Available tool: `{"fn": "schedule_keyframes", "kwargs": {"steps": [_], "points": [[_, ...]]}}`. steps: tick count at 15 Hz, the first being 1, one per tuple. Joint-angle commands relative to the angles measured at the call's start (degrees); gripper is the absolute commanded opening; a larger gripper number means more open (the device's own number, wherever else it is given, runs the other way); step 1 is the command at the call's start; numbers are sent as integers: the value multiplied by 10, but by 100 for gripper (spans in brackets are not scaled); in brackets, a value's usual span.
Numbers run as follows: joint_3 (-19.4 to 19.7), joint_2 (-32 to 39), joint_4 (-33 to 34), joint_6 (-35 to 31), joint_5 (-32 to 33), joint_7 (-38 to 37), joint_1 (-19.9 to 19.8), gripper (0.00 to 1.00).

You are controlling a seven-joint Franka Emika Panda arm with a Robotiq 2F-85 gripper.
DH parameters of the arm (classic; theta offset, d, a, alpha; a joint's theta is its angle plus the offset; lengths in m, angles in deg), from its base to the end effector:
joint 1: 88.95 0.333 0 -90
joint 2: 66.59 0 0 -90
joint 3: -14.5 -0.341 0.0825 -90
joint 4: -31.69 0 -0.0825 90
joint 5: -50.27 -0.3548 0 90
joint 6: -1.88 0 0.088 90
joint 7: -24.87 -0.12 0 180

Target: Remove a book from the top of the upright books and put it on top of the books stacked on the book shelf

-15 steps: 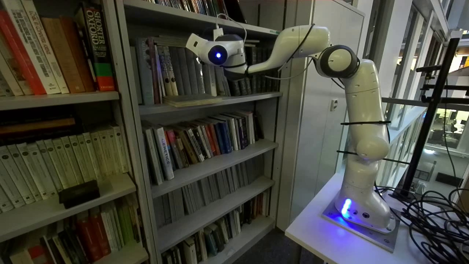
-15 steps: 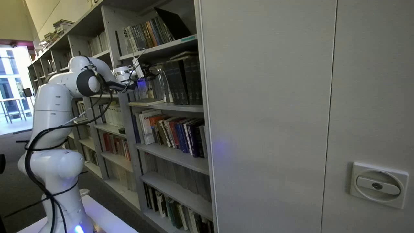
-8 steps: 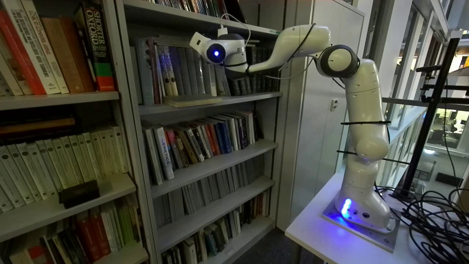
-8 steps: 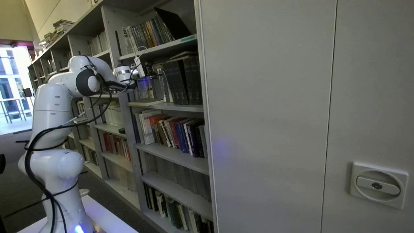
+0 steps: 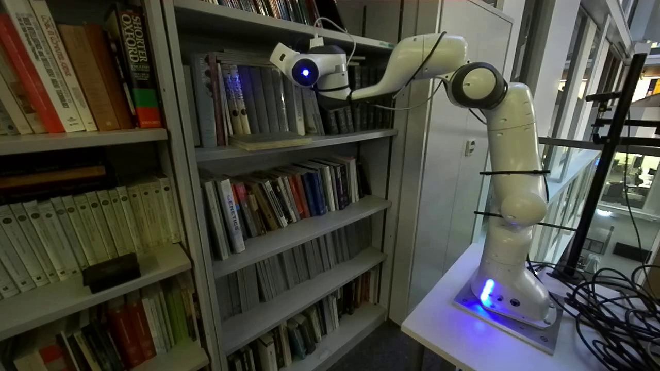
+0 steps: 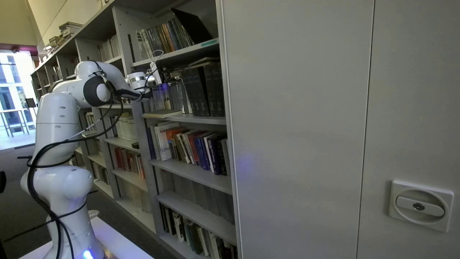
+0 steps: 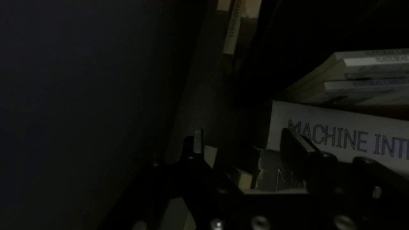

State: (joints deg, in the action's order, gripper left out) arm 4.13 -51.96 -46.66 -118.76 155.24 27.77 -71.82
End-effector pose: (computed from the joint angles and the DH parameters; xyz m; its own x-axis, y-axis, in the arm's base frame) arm 0.6213 0.2360 0.7137 0.5329 0.8223 -0.1994 -0.0296 0.2536 0.9668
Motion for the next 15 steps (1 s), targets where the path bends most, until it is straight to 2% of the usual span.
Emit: {"fn": "schedule_keyframes", "kwargs": {"steps": [1, 9, 15], "points": [[1, -21, -16, 9, -2, 0, -3, 75], [0, -7, 11, 5, 6, 9, 0, 68], [2, 21, 56, 0, 16, 16, 1, 68]]}}
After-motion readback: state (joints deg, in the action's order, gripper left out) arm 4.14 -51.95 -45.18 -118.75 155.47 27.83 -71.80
